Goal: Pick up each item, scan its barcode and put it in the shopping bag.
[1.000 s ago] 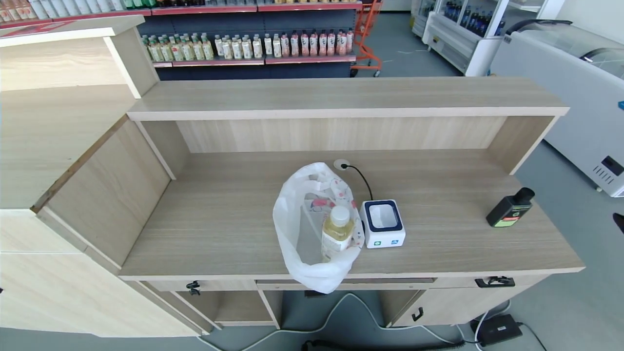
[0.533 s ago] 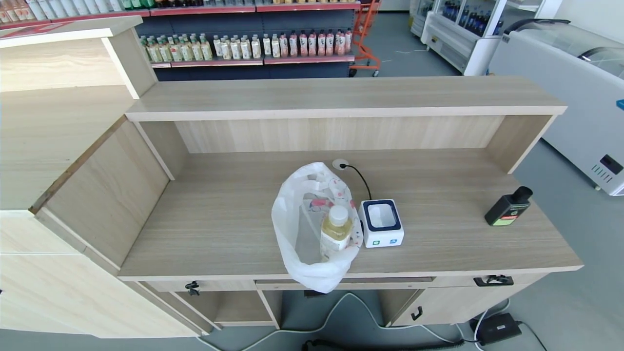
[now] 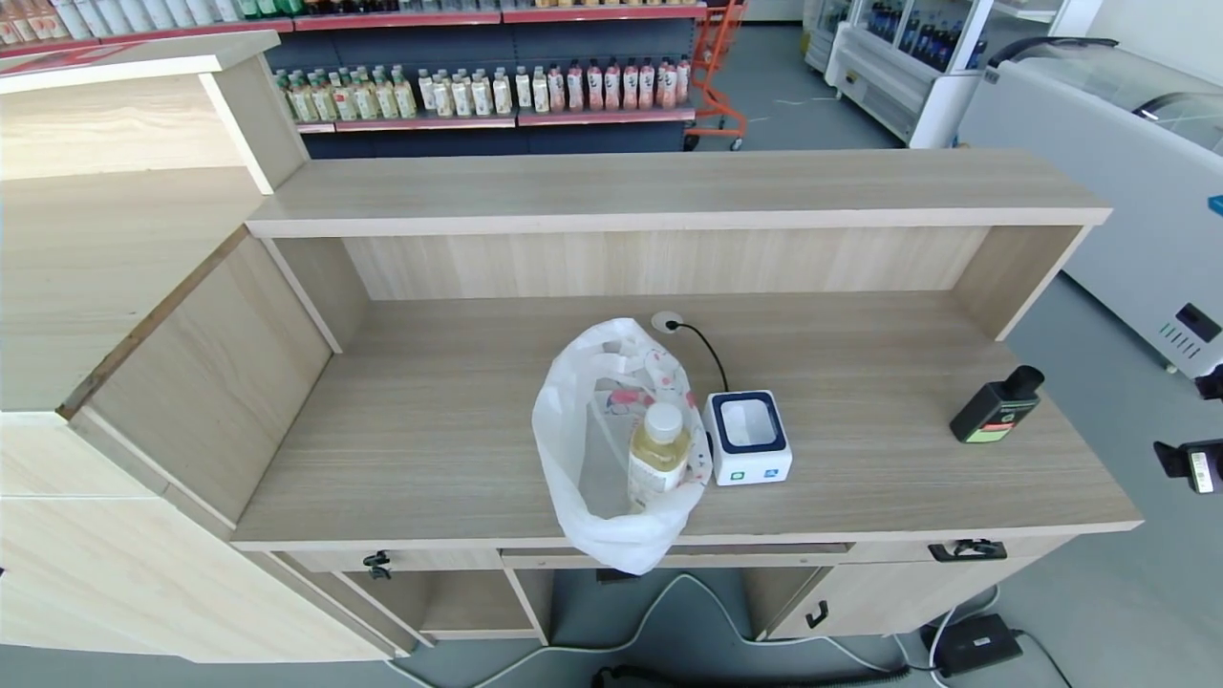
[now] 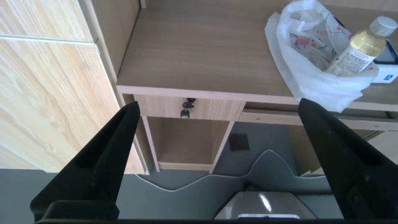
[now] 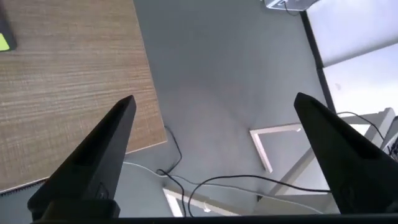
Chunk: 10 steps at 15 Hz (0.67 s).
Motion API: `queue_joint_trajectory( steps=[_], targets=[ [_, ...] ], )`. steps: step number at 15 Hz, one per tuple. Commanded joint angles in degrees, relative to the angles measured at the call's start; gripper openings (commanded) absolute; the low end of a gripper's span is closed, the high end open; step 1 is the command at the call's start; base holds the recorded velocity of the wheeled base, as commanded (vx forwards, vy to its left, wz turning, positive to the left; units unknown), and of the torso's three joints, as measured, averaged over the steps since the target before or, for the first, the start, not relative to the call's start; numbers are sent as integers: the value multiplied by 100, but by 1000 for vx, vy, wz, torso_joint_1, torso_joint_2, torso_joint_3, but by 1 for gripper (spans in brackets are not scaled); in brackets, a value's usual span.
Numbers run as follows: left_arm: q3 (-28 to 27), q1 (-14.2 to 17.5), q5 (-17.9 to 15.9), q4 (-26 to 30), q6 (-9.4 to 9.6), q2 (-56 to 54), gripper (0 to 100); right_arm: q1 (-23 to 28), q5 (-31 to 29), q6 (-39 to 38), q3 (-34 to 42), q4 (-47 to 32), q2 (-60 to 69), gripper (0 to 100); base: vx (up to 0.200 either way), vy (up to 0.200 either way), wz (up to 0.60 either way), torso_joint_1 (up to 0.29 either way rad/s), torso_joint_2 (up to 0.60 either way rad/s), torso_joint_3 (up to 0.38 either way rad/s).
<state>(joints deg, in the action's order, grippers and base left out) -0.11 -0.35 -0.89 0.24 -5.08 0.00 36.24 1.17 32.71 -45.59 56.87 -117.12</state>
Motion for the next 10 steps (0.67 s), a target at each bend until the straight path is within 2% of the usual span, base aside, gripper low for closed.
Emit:
queue_joint_trajectory(
  steps=[1,3,10],
  targets=[
    [2,0,1,-7,-1,0,100,-179,68,-63,-231,0,-250,100,0,0,0,0,0,0],
    [-7,0,1,-7,-1,0,100,-267,287,-63,-336,0,-338,100,0,0,0,0,0,0],
    [2,0,1,2,-1,0,100,-803,375,-247,-697,-9,-646,100,0,0,0,0,0,0]
  ],
)
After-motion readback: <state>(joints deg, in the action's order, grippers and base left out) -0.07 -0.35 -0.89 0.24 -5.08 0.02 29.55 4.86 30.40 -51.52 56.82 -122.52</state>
